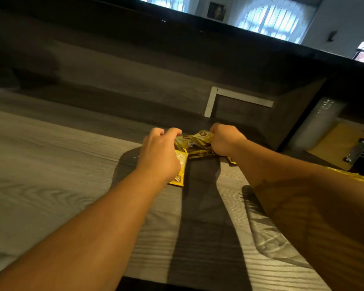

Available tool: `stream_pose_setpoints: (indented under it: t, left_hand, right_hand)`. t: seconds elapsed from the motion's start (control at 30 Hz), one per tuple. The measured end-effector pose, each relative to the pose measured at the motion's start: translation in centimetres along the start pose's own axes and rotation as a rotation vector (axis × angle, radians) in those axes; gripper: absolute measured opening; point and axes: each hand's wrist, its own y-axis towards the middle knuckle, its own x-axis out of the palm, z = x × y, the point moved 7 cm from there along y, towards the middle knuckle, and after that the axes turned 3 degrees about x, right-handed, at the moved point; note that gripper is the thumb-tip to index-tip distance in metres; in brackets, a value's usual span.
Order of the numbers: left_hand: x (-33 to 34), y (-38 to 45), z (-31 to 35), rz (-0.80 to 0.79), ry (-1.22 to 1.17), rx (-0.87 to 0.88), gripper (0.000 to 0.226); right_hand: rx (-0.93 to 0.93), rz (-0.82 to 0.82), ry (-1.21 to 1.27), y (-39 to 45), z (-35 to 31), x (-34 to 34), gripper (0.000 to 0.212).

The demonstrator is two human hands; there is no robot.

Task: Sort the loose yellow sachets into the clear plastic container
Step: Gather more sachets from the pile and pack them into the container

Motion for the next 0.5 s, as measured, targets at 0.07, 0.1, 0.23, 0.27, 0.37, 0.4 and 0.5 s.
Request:
stream_pose_setpoints:
  t: [0.07, 0.1, 0.23, 0.27, 0.37, 0.4, 0.5]
  left_hand:
    - [-0.5, 0.0, 0.0, 0.057, -0.087, -0.043, 0.072]
    - [-0.8, 0.0, 0.1, 0.086, -0.137, -0.063, 0.069]
    - [-1.8, 0.3, 0.3, 0.184, -0.427, -0.089, 0.049]
    - [-1.9, 0.2, 0.6, 0.193, -0.465, -0.068, 0.047]
    - [-2.2, -0.3, 1.6, 0.222, -0.471, 0.016, 0.046]
    - [-2.2, -0.4, 1.7, 0.233, -0.446, 0.038, 0.044]
    - [-2.3, -0.4, 2.0, 0.281, -0.319, 0.118, 0.032]
  right_hand:
    - [0.029, -0.040, 0.014, 0.8, 0.0, 0.6, 0.046]
    - [0.041, -0.052, 0.016, 1.2, 0.0, 0.8, 0.049]
    - [0.085, -0.042, 0.041, 2.6, 0.4, 1.0, 0.059]
    - [0.082, -0.040, 0.039, 2.6, 0.5, 0.7, 0.058]
    - [0.037, -0.025, 0.007, 2.4, 0.5, -0.5, 0.042]
    - [0.019, -0.005, 0.012, 2.3, 0.5, -1.1, 0.035]
    - [-0.016, 0.076, 0.102, 1.3, 0.8, -2.9, 0.022]
